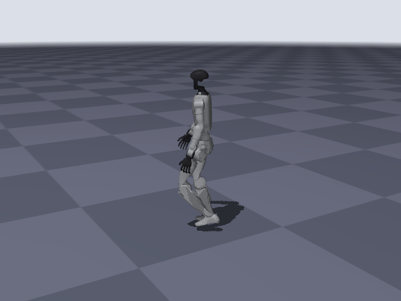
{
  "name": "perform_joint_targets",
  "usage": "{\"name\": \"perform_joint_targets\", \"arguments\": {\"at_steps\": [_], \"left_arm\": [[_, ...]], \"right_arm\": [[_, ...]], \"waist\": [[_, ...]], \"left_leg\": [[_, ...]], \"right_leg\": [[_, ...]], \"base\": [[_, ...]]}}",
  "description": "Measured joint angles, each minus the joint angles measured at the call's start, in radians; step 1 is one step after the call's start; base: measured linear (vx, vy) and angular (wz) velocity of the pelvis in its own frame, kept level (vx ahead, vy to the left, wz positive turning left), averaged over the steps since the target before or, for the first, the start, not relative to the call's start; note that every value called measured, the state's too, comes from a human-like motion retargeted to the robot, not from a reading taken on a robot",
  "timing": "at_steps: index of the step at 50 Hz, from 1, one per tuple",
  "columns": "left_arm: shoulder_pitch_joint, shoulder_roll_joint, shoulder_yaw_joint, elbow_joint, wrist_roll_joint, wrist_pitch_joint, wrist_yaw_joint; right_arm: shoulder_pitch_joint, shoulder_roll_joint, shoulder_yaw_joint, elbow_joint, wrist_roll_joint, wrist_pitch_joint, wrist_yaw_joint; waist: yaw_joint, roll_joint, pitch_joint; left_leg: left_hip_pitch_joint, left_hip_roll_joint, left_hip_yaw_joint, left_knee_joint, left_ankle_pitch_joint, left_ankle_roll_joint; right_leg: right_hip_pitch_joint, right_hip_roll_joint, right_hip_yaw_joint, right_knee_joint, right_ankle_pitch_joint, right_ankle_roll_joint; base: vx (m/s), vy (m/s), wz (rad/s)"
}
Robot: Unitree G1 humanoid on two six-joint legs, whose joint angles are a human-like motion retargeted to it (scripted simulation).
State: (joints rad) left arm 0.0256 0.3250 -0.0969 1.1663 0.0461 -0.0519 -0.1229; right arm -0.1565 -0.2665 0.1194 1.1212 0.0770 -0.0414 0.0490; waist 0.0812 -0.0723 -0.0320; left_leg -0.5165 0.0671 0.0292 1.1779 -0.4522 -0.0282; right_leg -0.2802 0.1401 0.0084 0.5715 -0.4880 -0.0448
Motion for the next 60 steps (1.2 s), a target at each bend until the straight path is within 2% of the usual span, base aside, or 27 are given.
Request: {"name": "perform_joint_targets", "arguments": {"at_steps": [3,8,10,15,18,20,23,25,28,30,32,33,35,37,41,45,49,52,56,60], "left_arm": [[0.023,-0.009,0.016,0.025,-0.014,-0.001,0.013],[0.054,-0.027,0.025,0.059,-0.016,-0.005,0.033],[0.054,-0.027,0.032,0.068,-0.017,-0.005,0.034],[0.085,-0.043,0.032,0.069,-0.027,-0.008,0.043],[0.091,-0.043,0.032,0.064,-0.043,-0.01,0.039],[0.073,-0.024,0.03,0.062,-0.067,-0.009,0.021],[0.068,-0.022,0.012,0.04,-0.078,-0.016,0.015],[0.063,-0.016,-0.005,0.02,-0.073,-0.021,0.016],[0.024,0.006,-0.029,-0.006,-0.05,-0.023,0.022],[0.01,0.015,-0.049,-0.024,-0.032,-0.026,0.033],[-0.028,0.031,-0.057,-0.04,-0.015,-0.026,0.041],[-0.032,0.035,-0.066,-0.052,-0.007,-0.031,0.047],[-0.068,0.053,-0.072,-0.073,0.006,-0.037,0.053],[-0.083,0.062,-0.084,-0.099,0.014,-0.05,0.065],[-0.134,0.095,-0.093,-0.148,0.021,-0.077,0.074],[-0.105,0.08,-0.107,-0.19,0.039,-0.108,0.095],[-0.121,0.098,-0.108,-0.199,0.057,-0.112,0.092],[-0.13,0.113,-0.105,-0.182,0.069,-0.103,0.079],[-0.071,0.09,-0.094,-0.134,0.084,-0.083,0.075],[-0.023,0.08,-0.074,-0.056,0.088,-0.054,0.049]], "right_arm": [[-0.037,0.001,0.01,-0.052,0.012,-0.012,-0.011],[-0.08,0.008,0.041,-0.113,-0.008,-0.027,-0.012],[-0.098,0.01,0.049,-0.127,-0.02,-0.026,-0.006],[-0.063,0.027,0.071,-0.127,-0.05,-0.027,0.001],[-0.034,0.035,0.081,-0.098,-0.069,-0.02,0.019],[-0.038,0.038,0.082,-0.054,-0.079,-0.018,0.053],[-0.007,0.037,0.098,-0.011,-0.087,-0.014,0.085],[0.011,0.034,0.109,0.013,-0.096,-0.012,0.102],[0.009,0.023,0.12,0.045,-0.113,-0.013,0.118],[0.027,0.019,0.127,0.053,-0.122,-0.015,0.115],[0.026,0.01,0.129,0.055,-0.128,-0.019,0.117],[0.041,0.01,0.131,0.052,-0.131,-0.023,0.113],[0.047,0.006,0.13,0.044,-0.134,-0.025,0.116],[0.072,0.008,0.132,0.04,-0.138,-0.029,0.114],[0.087,0.013,0.129,0.043,-0.146,-0.03,0.126],[0.146,0.048,0.139,0.056,-0.164,-0.031,0.111],[0.135,0.045,0.131,0.071,-0.176,-0.026,0.119],[0.114,0.032,0.118,0.083,-0.176,-0.017,0.131],[0.123,0.037,0.11,0.097,-0.169,-0.009,0.126],[0.105,0.032,0.097,0.097,-0.14,-0.002,0.135]], "waist": [[0.012,-0.027,0.004],[0.011,-0.062,-0.015],[0.005,-0.084,-0.022],[-0.003,-0.104,-0.06],[-0.016,-0.132,-0.076],[-0.018,-0.178,-0.042],[-0.05,-0.208,-0.039],[-0.079,-0.223,-0.037],[-0.11,-0.203,-0.02],[-0.141,-0.205,-0.017],[-0.16,-0.169,0.004],[-0.176,-0.175,0.004],[-0.194,-0.138,0.024],[-0.212,-0.143,0.03],[-0.22,-0.091,0.056],[-0.173,-0.115,0.054],[-0.154,-0.093,0.058],[-0.161,-0.084,0.056],[-0.125,-0.096,0.049],[-0.112,-0.048,0.066]], "left_leg": [[-0.059,-0.016,0.019,-0.222,0.019,-0.004],[-0.1,-0.08,0.008,-0.612,0.12,-0.036],[-0.044,-0.117,0.011,-0.823,0.203,-0.039],[-0.093,-0.17,0.032,-0.729,0.233,-0.02],[-0.082,-0.218,0.058,-0.67,0.245,0.009],[0.036,-0.286,0.075,-0.776,0.275,0.037],[0.101,-0.358,0.076,-0.805,0.253,0.072],[0.144,-0.4,0.074,-0.815,0.227,0.087],[0.252,-0.411,0.047,-0.906,0.219,0.088],[0.307,-0.432,0.032,-0.931,0.201,0.086],[0.406,-0.407,-0.001,-1.028,0.212,0.074],[0.43,-0.42,-0.01,-1.032,0.201,0.072],[0.511,-0.385,-0.045,-1.099,0.2,0.06],[0.559,-0.393,-0.071,-1.113,0.185,0.058],[0.663,-0.324,-0.133,-1.177,0.166,0.044],[0.733,-0.34,-0.152,-1.188,0.157,0.042],[0.767,-0.298,-0.205,-1.154,0.115,0.042],[0.787,-0.272,-0.247,-1.11,0.086,0.047],[0.809,-0.276,-0.237,-0.993,0.068,0.05],[0.763,-0.215,-0.25,-0.697,0.068,-0.01]], "right_leg": [[0.06,-0.039,0.015,-0.03,-0.038,0.004],[0.114,-0.105,0.027,-0.022,-0.103,0.014],[0.14,-0.14,0.035,-0.027,-0.119,0.02],[0.131,-0.191,0.05,0.131,-0.17,0.04],[0.126,-0.233,0.079,0.246,-0.13,0.079],[0.151,-0.281,0.124,0.329,-0.038,0.135],[0.09,-0.322,0.156,0.535,0.143,0.208],[0.033,-0.352,0.164,0.67,0.225,0.232],[-0.07,-0.357,0.15,0.789,0.218,0.204],[-0.134,-0.38,0.142,0.826,0.15,0.181],[-0.189,-0.354,0.113,0.785,0.103,0.15],[-0.218,-0.365,0.113,0.765,0.072,0.146],[-0.255,-0.325,0.081,0.667,0.053,0.134],[-0.296,-0.317,0.088,0.578,0.044,0.146],[-0.32,-0.221,0.074,0.304,0.102,0.18],[-0.368,-0.17,0.156,0.143,0.144,0.229],[-0.354,-0.134,0.161,-0.011,0.223,0.253],[-0.34,-0.141,0.137,-0.018,0.276,0.261],[-0.333,-0.137,0.14,0.11,0.315,0.249],[-0.249,-0.094,0.072,0.15,0.274,0.188]], "base": [[0.51,0.06,0.18],[0.48,0.11,0.21],[0.47,0.15,0.24],[0.49,0.17,0.21],[0.53,0.16,0.2],[0.53,0.15,0.2],[0.5,0.12,0.33],[0.5,0.11,0.3],[0.49,0.1,0.14],[0.48,0.09,0.24],[0.47,0.08,0.29],[0.46,0.07,0.45],[0.46,0.06,0.48],[0.44,0.05,0.56],[0.43,0.02,0.51],[0.39,-0.02,0.19],[0.46,-0.04,0.54],[0.53,-0.07,0.92],[0.54,-0.12,0.4],[0.54,-0.17,0.46]]}}
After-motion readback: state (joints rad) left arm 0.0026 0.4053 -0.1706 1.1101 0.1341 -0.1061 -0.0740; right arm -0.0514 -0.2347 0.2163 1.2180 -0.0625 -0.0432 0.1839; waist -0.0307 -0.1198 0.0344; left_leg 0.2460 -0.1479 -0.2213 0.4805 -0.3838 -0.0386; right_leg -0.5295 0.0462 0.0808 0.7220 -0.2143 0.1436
